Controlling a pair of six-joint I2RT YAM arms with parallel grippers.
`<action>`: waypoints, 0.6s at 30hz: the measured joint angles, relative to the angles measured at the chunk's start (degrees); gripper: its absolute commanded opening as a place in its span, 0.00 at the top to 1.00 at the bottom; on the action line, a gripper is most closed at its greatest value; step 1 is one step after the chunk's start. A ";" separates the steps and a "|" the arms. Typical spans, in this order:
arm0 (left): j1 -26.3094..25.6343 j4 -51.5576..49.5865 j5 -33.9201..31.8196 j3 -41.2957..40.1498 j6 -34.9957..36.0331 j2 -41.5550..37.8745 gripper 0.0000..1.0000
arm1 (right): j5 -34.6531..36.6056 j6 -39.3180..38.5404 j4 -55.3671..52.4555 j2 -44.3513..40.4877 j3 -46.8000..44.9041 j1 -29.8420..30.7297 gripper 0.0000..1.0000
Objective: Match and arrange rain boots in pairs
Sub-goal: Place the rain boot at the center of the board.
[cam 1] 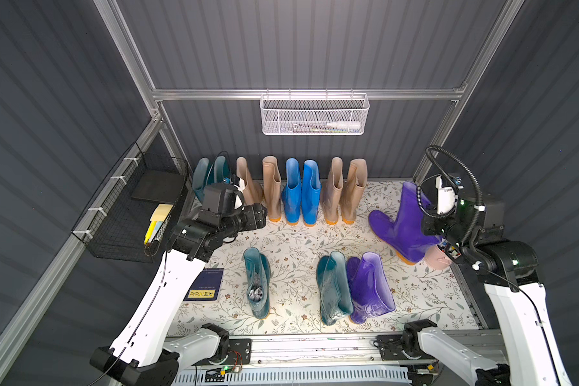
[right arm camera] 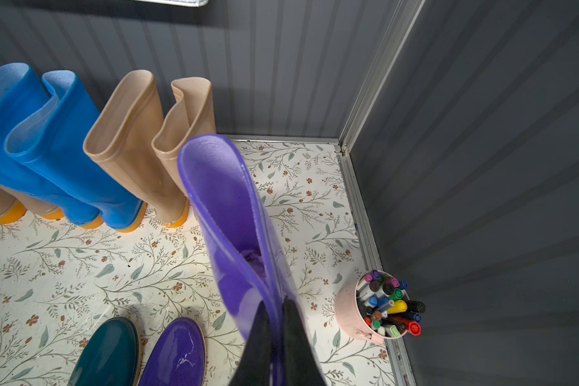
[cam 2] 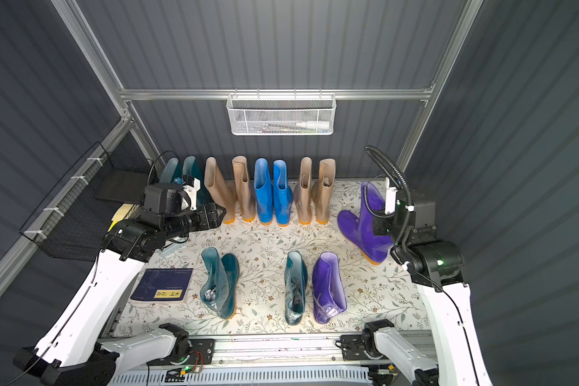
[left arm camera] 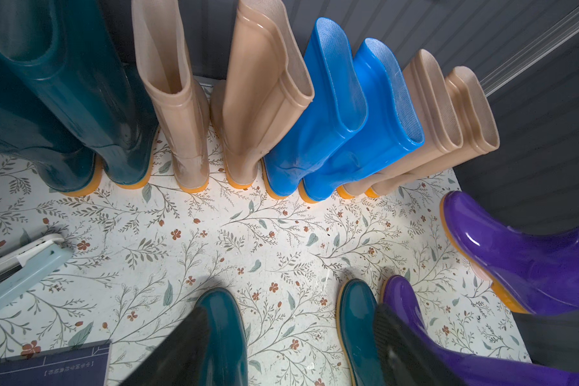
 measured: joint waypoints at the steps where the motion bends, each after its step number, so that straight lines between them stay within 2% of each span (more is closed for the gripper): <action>1: 0.00 0.00 0.04 0.00 0.00 0.07 0.21 | 0.04 0.07 0.33 0.00 -0.17 -0.42 1.00; 6: 0.00 0.02 0.44 0.00 0.00 0.17 0.21 | -1.14 0.50 4.20 0.76 -3.58 -3.15 1.00; 18: 0.00 0.02 1.66 0.00 0.02 0.70 0.21 | -8.61 3.10 15.50 11.45 -9.75 -6.25 1.00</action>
